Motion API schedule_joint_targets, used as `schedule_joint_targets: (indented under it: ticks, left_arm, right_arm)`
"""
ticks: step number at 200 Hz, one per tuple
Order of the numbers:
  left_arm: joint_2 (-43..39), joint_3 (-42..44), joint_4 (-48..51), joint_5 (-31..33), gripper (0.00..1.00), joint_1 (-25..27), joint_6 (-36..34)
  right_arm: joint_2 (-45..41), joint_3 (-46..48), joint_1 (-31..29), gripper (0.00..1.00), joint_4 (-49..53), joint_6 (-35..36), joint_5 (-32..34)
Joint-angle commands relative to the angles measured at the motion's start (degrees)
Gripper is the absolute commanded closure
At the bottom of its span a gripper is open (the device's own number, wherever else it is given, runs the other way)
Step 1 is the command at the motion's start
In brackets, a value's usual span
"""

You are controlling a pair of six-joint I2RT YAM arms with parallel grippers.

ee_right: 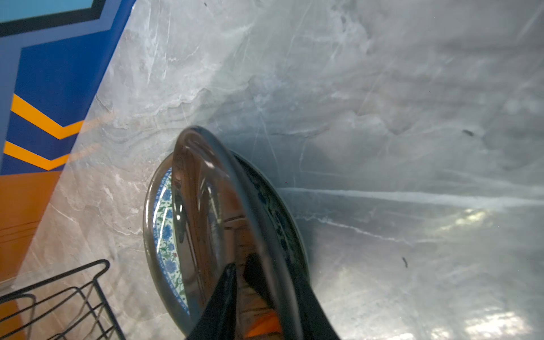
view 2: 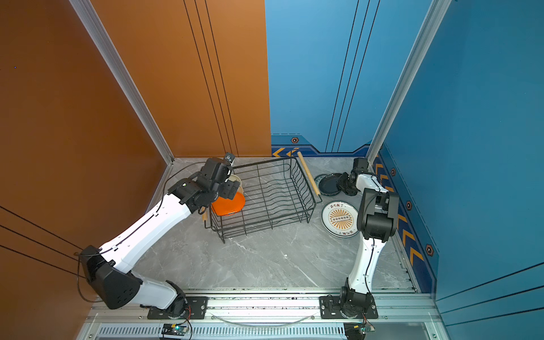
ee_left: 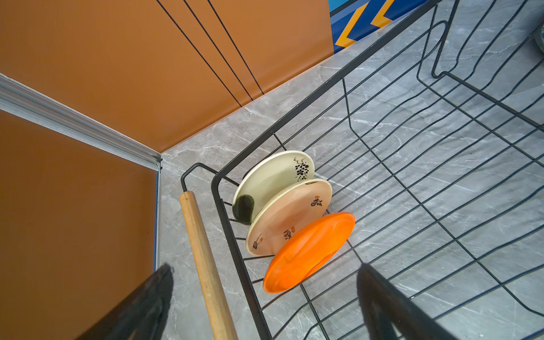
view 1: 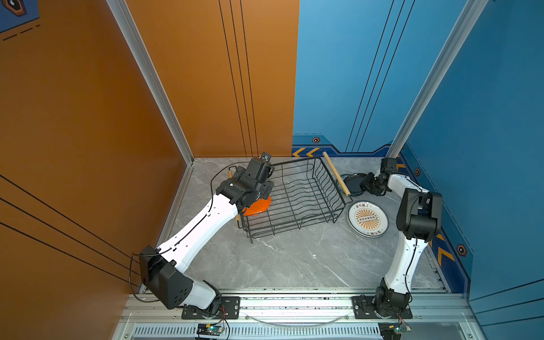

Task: Unload the plates from the dish rack
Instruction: 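Lower the black plate onto the blue-and-white plate with the right gripper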

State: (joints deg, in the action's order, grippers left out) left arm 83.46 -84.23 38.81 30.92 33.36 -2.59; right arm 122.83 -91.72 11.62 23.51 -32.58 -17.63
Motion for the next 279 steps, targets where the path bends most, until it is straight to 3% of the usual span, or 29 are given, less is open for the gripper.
schedule_joint_targets:
  ticks: [1,52,128,200,217,230,279]
  left_arm:
    - [-0.76,1.01,0.19,1.32,0.02,-0.43,-0.25]
    - [-0.08,1.07,0.22,1.13,0.02,-0.76,-0.43]
    - [0.99,1.09,1.0,1.26,0.02,-0.77,-1.43]
    - [4.72,-0.5,4.24,-3.31,0.02,-0.84,-3.18]
    - [5.8,-1.17,5.78,-4.79,0.02,-1.14,-4.71]
    - [7.2,-2.06,7.68,-5.45,0.02,-1.28,-6.11]
    - [12.41,-5.8,13.31,-11.5,0.02,-3.92,-10.21]
  right_arm:
    - [1.44,-2.11,-0.89,0.64,4.02,2.02,2.49]
    - [2.57,-4.47,-2.06,0.48,7.01,3.51,4.21]
    - [4.08,-7.79,-4.04,0.35,12.62,5.79,9.13]
    - [2.96,-8.97,-5.3,0.23,15.77,7.6,13.69]
    - [2.17,-8.5,-5.3,0.16,15.94,7.94,14.09]
    - [1.55,-8.17,-5.29,0.0,15.87,8.13,13.79]
    - [-0.68,-6.13,-5.07,0.0,15.78,8.58,12.6]
